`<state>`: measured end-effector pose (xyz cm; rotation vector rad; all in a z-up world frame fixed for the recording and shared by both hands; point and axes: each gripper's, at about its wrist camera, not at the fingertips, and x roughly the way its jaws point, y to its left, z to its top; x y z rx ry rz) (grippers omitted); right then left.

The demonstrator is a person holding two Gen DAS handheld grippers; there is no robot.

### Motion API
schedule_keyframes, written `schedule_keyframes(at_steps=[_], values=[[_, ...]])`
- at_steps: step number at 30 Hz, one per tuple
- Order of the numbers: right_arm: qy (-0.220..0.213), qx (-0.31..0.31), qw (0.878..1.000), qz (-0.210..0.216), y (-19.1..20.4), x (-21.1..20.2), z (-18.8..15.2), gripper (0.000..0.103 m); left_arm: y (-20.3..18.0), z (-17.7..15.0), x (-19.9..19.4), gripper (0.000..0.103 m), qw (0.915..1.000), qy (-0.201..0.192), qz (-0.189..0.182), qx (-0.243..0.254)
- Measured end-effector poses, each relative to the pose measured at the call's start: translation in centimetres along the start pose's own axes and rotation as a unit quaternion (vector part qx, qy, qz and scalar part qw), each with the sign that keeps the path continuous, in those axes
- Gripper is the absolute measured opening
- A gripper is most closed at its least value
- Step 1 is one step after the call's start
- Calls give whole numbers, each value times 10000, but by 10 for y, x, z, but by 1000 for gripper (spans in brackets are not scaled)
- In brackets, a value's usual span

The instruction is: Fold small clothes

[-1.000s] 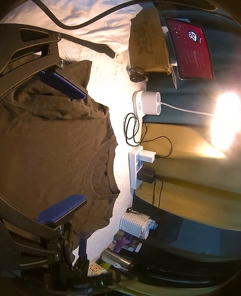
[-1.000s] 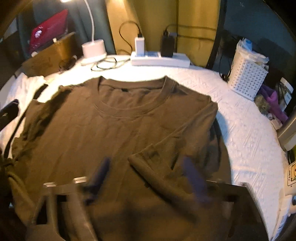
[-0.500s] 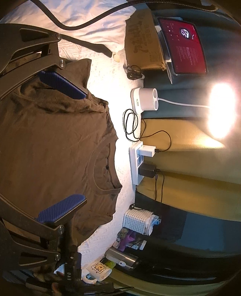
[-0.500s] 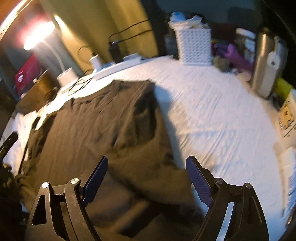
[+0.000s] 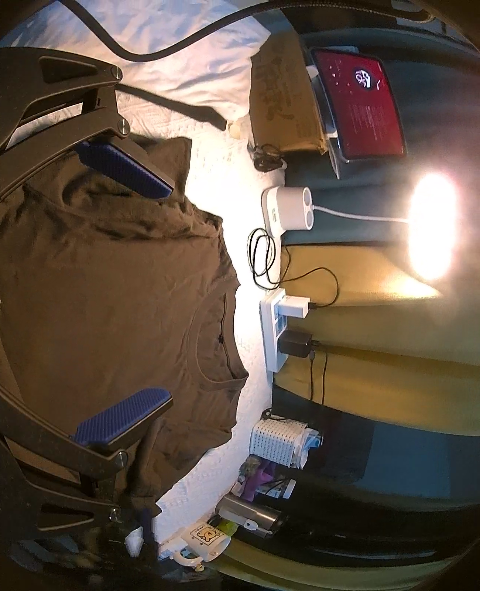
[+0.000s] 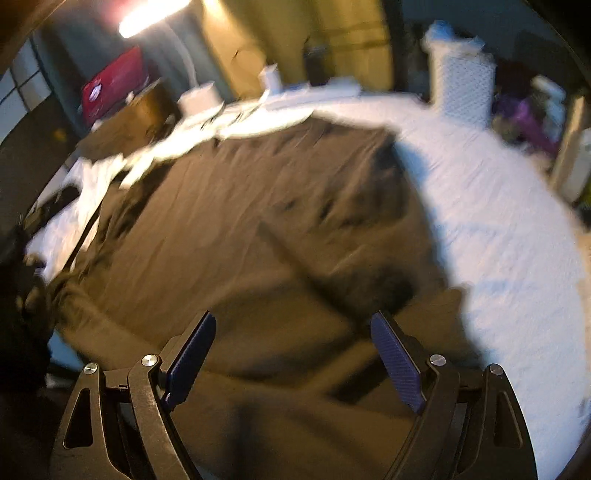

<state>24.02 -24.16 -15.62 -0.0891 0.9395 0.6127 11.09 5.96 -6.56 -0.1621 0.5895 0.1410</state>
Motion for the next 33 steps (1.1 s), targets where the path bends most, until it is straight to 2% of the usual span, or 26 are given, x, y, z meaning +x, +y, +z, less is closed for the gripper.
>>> schedule_keyframes(at_steps=[3, 6, 10, 12, 15, 20, 25, 27, 31, 33], values=[[-139, 445, 9978, -464, -30, -6, 7, 87, 5, 0, -2, 101, 10000, -13, 24, -60], [49, 655, 9967, -485, -47, 1, 3, 87, 6, -1, -1, 101, 10000, -7, 14, -91], [183, 666, 9973, 248, -36, 5, -5, 87, 5, -3, -2, 101, 10000, -6, -13, -67], [122, 554, 9973, 471, -21, 2, -8, 87, 6, -3, -3, 101, 10000, -19, -16, -77], [268, 482, 9961, 687, -2, 9, -14, 87, 7, -4, -5, 101, 10000, -26, 0, -77], [510, 192, 9950, 839, 27, 14, -26, 87, 22, -8, -10, 101, 9998, -30, 170, -82], [-41, 208, 9989, 418, 15, -11, -5, 87, 49, -9, -10, 101, 9985, 0, 500, -223], [-84, 271, 9995, 153, 4, -4, 6, 87, 60, -9, -8, 101, 9977, -1, 615, -283], [326, 408, 9984, 207, -2, 32, 16, 87, 74, -8, -7, 101, 9964, 36, 755, -391], [598, 362, 9958, 593, 14, 48, 16, 87, 82, -9, -8, 101, 9956, 53, 846, -403]])
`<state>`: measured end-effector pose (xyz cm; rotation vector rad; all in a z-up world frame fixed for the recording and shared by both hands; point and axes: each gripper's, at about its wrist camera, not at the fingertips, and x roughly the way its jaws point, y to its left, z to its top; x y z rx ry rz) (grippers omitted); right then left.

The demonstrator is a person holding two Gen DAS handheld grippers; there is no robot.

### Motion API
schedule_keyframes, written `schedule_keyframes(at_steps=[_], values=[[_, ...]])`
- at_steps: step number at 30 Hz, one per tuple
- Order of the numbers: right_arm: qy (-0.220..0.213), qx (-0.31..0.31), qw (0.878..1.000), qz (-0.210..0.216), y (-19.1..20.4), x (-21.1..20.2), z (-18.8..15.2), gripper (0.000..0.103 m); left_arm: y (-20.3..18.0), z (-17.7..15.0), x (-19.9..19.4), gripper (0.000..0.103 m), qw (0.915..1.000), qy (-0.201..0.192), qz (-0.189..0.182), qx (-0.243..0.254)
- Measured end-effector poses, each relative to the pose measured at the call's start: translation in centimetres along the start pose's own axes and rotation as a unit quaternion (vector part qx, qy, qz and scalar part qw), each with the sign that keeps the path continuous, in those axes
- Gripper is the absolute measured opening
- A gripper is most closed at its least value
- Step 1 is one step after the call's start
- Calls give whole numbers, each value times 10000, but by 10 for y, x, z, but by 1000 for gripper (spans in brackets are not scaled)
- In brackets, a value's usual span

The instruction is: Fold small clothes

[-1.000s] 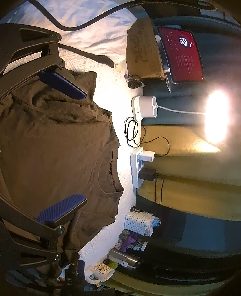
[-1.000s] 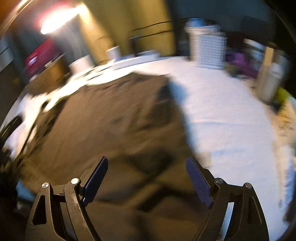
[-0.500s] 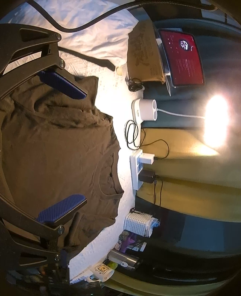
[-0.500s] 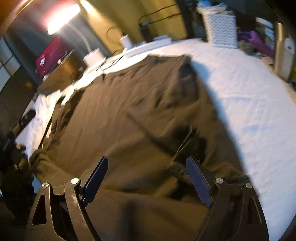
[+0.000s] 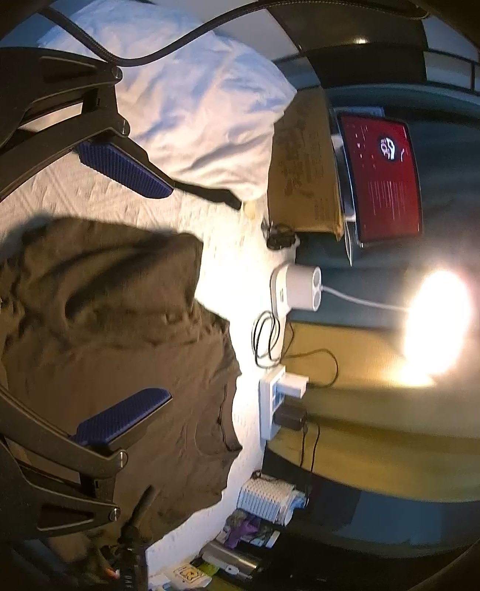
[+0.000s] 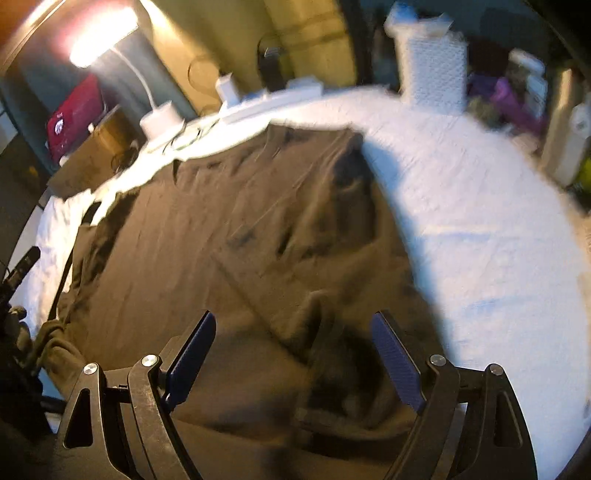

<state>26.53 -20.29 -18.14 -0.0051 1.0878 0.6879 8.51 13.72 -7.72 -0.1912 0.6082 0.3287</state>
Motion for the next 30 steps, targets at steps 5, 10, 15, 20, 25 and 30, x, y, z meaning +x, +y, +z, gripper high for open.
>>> schedule_keyframes(at_steps=[5, 10, 15, 20, 25, 30], values=[[267, -690, 9957, 557, 58, 18, -4, 87, 29, 2, 7, 101, 9995, 156, 260, -88], [-99, -597, 9970, 478, 60, 4, 14, 88, 52, 10, 34, 101, 9988, 495, 66, -22], [-352, -393, 9986, 67, 37, -7, 30, 88, 50, 13, 82, 101, 9937, 1021, -391, 255], [-400, 13, 9990, -223, 8, -5, 34, 88, 43, 4, 118, 85, 9867, 1439, -621, 435], [-457, 232, 9983, -271, -14, -7, 35, 88, 42, 0, 109, 5, 9876, 1306, -725, 477], [-474, 215, 9983, -275, -16, -6, 38, 88, 68, 1, 88, 3, 9948, 1014, -121, 53]])
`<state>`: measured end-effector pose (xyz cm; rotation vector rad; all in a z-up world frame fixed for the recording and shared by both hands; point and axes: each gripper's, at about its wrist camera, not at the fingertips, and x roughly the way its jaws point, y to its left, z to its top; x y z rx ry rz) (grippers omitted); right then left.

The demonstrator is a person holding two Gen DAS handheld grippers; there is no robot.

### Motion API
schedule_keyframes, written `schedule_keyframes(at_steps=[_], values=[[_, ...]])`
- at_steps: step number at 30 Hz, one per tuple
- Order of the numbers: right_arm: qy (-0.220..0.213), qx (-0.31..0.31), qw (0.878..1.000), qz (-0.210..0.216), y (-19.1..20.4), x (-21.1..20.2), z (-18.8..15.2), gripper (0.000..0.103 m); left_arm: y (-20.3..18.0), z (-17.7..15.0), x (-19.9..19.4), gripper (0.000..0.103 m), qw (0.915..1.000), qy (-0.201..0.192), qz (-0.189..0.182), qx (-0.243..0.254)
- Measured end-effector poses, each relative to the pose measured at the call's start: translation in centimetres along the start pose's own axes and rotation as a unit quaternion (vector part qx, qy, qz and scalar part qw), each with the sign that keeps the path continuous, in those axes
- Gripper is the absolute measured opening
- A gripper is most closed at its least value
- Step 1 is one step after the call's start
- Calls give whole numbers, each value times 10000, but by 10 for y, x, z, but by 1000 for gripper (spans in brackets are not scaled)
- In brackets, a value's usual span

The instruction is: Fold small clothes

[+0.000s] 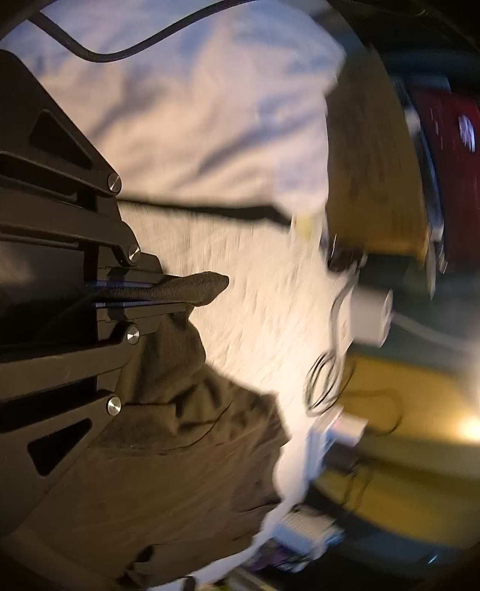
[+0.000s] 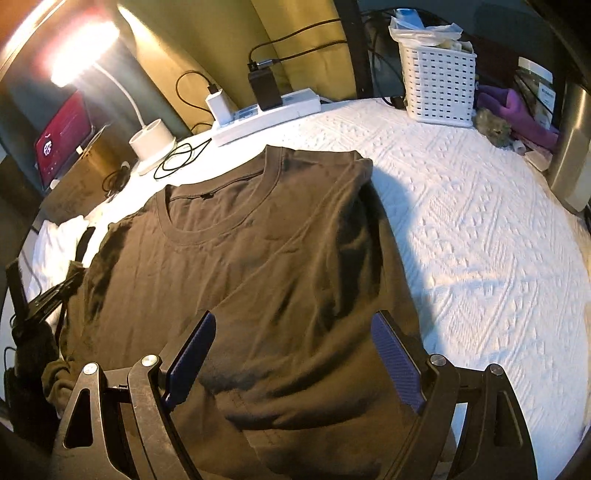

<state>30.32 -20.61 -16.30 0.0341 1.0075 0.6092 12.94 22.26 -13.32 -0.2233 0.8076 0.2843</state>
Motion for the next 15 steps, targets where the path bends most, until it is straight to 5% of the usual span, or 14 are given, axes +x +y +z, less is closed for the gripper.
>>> schedule_keyframes(at_steps=[7, 15], values=[[-144, -75, 9997, 160, 0, -8, 3, 88, -4, 5, -48, 3, 9969, -495, 617, -10], [-326, -3, 9988, 361, -12, -21, -3, 88, -55, 18, -77, 3, 9920, -852, 730, 575]])
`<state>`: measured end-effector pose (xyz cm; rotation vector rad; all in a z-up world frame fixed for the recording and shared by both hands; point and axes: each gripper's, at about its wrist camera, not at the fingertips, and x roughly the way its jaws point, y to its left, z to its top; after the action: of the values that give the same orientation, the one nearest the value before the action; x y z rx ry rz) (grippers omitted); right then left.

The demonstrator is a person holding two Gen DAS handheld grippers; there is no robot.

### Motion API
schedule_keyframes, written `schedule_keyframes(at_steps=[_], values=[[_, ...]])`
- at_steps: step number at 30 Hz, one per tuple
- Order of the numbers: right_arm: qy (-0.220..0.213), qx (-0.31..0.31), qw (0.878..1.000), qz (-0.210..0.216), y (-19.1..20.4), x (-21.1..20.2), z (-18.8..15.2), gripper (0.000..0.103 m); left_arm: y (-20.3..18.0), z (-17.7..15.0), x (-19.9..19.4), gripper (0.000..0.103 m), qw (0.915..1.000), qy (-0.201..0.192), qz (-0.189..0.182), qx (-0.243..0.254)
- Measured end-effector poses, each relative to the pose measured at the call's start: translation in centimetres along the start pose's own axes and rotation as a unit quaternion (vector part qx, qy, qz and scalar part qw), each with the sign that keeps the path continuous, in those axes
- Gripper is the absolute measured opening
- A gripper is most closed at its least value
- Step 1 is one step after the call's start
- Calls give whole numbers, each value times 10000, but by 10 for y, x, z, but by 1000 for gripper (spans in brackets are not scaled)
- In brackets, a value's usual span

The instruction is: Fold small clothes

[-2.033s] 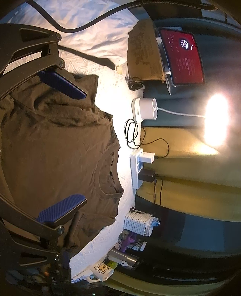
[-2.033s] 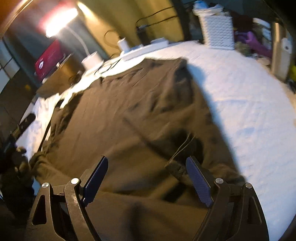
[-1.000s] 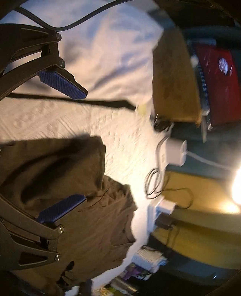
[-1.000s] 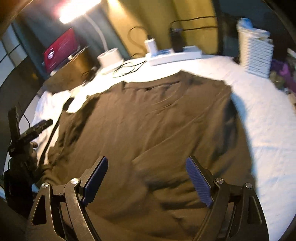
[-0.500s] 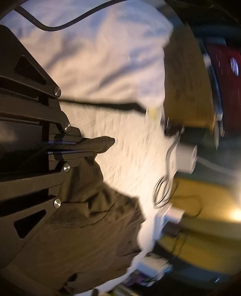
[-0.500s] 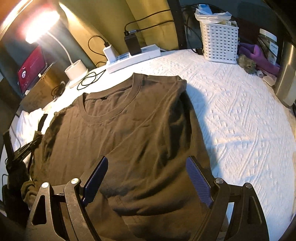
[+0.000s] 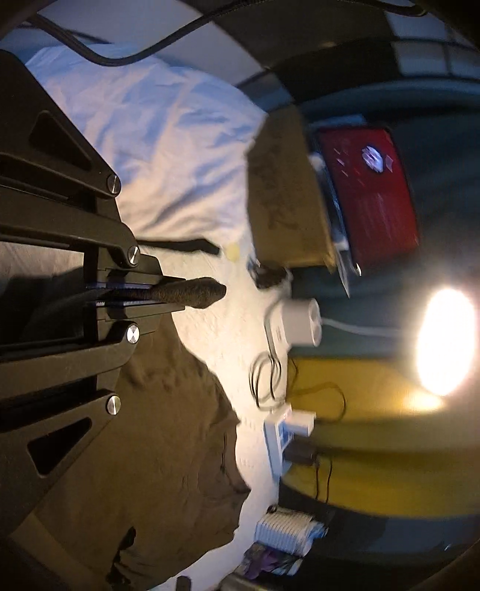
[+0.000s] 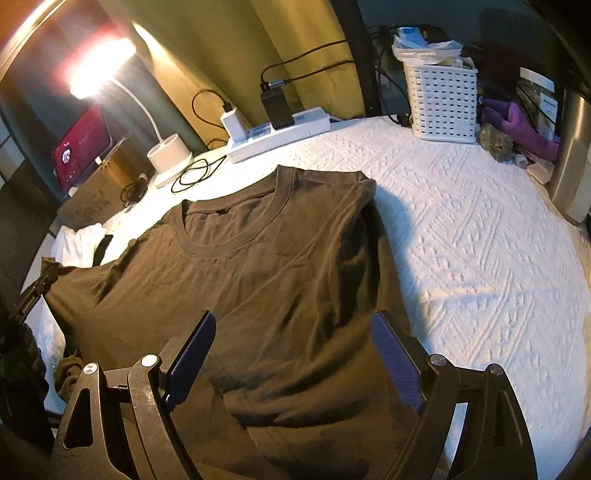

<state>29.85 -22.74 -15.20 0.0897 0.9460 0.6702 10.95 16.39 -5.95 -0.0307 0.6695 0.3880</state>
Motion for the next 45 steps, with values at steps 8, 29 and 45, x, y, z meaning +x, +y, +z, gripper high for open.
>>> schedule_keyframes(at_steps=[8, 29, 45], values=[[-240, 122, 9994, 211, -14, -13, -9, 88, -68, 15, 18, 3, 9956, 213, -542, 735], [-247, 292, 9988, 299, -24, -17, -19, 88, -107, -2, 31, 32, 9664, 1505, -2022, 511], [-141, 37, 9997, 177, 6, -13, -24, 88, -51, -50, 35, 54, 9587, 1849, -2152, 213]])
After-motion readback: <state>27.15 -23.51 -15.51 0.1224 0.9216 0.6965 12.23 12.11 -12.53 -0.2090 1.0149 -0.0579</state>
